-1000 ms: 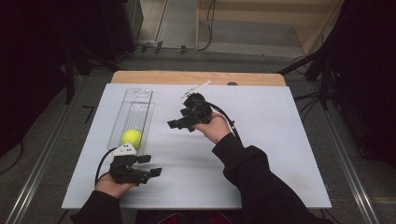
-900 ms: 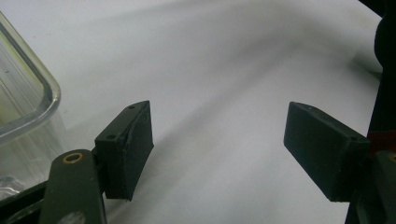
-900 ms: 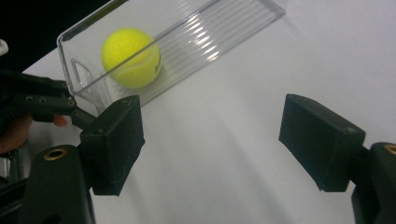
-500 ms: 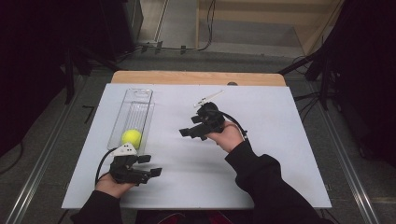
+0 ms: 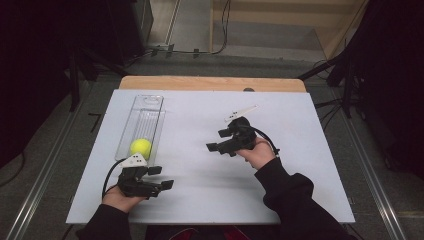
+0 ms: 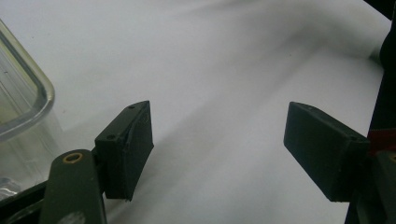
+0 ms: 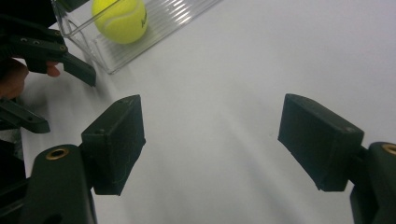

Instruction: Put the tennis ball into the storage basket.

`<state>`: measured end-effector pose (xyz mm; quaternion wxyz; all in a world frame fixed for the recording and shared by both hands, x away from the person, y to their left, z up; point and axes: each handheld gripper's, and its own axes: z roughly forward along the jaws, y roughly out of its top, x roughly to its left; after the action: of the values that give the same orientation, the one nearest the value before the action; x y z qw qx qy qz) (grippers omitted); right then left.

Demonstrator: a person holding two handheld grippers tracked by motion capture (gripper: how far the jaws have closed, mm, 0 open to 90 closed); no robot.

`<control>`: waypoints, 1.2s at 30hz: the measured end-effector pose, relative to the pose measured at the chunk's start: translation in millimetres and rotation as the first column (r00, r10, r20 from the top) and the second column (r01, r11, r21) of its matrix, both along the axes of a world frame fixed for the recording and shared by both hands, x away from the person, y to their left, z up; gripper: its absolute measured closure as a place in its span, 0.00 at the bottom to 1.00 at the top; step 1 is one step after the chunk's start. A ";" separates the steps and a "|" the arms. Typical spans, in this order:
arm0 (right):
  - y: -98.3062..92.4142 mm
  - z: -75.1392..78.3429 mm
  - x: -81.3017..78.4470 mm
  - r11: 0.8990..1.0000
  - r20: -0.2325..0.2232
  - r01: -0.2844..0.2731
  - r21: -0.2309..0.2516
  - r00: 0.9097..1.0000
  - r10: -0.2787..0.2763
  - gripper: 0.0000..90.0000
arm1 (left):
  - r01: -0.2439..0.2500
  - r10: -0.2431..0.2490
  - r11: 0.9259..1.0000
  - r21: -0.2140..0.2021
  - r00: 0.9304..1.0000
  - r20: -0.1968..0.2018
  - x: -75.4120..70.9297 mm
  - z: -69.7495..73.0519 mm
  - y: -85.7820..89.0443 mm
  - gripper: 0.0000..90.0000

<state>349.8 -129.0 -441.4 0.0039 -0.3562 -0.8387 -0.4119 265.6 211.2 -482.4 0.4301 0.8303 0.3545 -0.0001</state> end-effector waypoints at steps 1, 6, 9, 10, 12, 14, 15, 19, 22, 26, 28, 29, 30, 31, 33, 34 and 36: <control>-1.9 -0.9 -0.9 1.000 0.004 0.004 -0.001 1.000 -0.004 0.23 | 0.001 -0.001 1.000 -0.001 1.000 0.000 0.1 0.0 0.0 0.27; -12.3 -3.9 -5.8 1.000 0.007 0.019 0.005 1.000 -0.019 0.23 | 0.008 -0.008 1.000 0.005 1.000 0.002 -0.2 0.5 0.1 0.27; -18.6 -5.1 -9.5 1.000 0.007 0.029 0.007 1.000 -0.029 0.23 | 0.001 -0.001 1.000 -0.001 1.000 0.001 0.0 0.2 0.1 0.27; -20.9 -5.5 -10.8 0.999 0.011 0.033 0.006 0.999 -0.033 0.23 | 0.002 -0.002 1.000 -0.002 1.000 0.001 0.0 0.2 0.3 0.27; -25.1 -6.0 -13.6 0.999 0.008 0.041 0.002 0.999 -0.041 0.23 | 0.004 -0.004 1.000 -0.002 1.000 0.002 -0.1 0.5 0.3 0.27; -29.8 -7.1 -16.1 0.999 0.012 0.051 0.004 0.999 -0.051 0.23 | 0.004 -0.004 1.000 0.001 1.000 0.001 -0.3 0.8 0.1 0.27; -31.8 -8.0 -17.1 0.999 0.014 0.054 0.005 0.998 -0.054 0.23 | 0.005 -0.005 1.000 0.001 1.000 0.001 -0.3 0.7 0.0 0.27; -39.2 -10.5 -21.9 0.998 0.012 0.066 -0.001 0.998 -0.066 0.23 | 0.006 -0.006 1.000 0.003 1.000 0.000 -0.3 1.0 -0.1 0.27; -44.4 -11.8 -25.5 0.998 0.019 0.070 -0.008 0.997 -0.070 0.23 | 0.006 -0.006 1.000 0.004 1.000 0.000 -0.3 0.7 -0.4 0.27; -51.5 -12.9 -29.5 0.997 0.024 0.083 -0.005 0.996 -0.083 0.23 | 0.006 -0.006 1.000 0.002 1.000 0.000 -0.3 0.9 -0.2 0.27; -54.4 -13.5 -31.9 0.996 0.020 0.092 -0.004 0.996 -0.091 0.23 | 0.006 -0.006 1.000 0.002 1.000 -0.001 -0.3 0.8 -0.3 0.27; -55.9 -14.4 -32.9 0.996 0.023 0.093 -0.005 0.995 -0.093 0.23 | 0.006 -0.006 1.000 0.003 1.000 -0.002 -0.3 0.9 -0.3 0.27; -57.3 -15.3 -33.9 0.995 0.024 0.095 -0.006 0.995 -0.094 0.23 | 0.007 -0.007 1.000 0.004 1.000 -0.002 -0.3 0.9 -0.4 0.27; -58.6 -16.2 -35.1 0.995 0.024 0.099 -0.008 0.995 -0.099 0.23 | 0.008 -0.008 1.000 0.005 1.000 0.000 -0.3 1.0 -0.3 0.27; -61.3 -17.9 -37.7 0.994 0.018 0.105 -0.009 0.994 -0.105 0.23 | 0.007 -0.007 1.000 0.002 1.000 0.001 -0.4 0.9 -0.3 0.27; -62.7 -18.8 -38.6 0.994 0.023 0.106 -0.015 0.994 -0.106 0.23 | 0.007 -0.007 1.000 0.005 1.000 0.000 -0.4 1.1 -0.2 0.27; -65.3 -20.0 -40.9 0.994 0.019 0.111 -0.017 0.994 -0.110 0.23 | 0.005 -0.005 1.000 0.002 1.000 -0.001 -0.4 1.0 -0.3 0.27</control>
<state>308.9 -194.3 -461.4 -0.0298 -0.3983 -0.8215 -0.4070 265.2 210.9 -481.3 0.4291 0.8316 0.3526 -0.0011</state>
